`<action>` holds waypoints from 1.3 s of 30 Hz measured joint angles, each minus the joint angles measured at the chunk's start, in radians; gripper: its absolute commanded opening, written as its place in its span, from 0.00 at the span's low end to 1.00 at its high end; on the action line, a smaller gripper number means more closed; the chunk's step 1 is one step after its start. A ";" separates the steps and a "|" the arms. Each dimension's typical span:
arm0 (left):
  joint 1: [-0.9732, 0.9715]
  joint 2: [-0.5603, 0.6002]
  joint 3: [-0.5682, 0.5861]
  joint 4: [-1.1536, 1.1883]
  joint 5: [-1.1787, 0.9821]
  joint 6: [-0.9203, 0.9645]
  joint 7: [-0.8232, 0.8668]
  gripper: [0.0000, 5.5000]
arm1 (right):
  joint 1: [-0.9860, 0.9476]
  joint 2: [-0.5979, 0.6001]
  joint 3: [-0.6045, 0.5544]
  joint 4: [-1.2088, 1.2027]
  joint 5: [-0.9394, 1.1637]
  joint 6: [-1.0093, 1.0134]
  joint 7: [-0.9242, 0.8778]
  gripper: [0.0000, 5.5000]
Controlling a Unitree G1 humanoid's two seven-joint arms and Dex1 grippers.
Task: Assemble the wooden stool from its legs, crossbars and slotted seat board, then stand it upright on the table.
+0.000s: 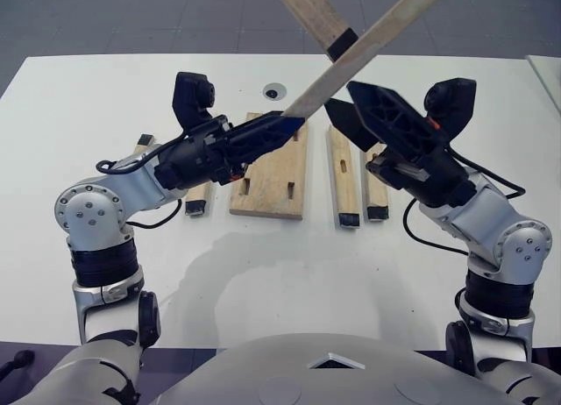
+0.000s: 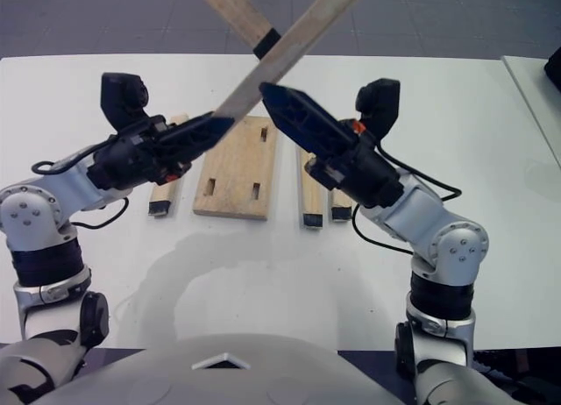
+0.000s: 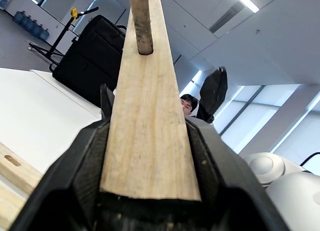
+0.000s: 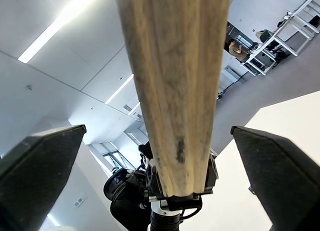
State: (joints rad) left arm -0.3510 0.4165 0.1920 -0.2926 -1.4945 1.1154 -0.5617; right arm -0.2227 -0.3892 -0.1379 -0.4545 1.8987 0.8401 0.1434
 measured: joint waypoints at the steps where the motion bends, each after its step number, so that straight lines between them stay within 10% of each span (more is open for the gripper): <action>1: 0.004 0.003 -0.008 0.000 -0.001 0.001 -0.004 0.38 | -0.005 -0.008 0.005 0.000 0.008 -0.001 0.001 0.94; 21: 0.005 0.110 -0.048 0.002 0.022 -0.001 -0.144 0.38 | -0.053 -0.097 0.074 0.020 -0.065 0.019 0.089 0.40; 39: -0.001 0.114 -0.046 0.010 0.079 -0.023 -0.184 0.48 | -0.089 -0.099 0.074 0.034 -0.187 0.026 0.153 0.37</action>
State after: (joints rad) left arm -0.3521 0.5309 0.1462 -0.2827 -1.4151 1.0919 -0.7461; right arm -0.3120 -0.4881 -0.0639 -0.4208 1.7121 0.8663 0.2963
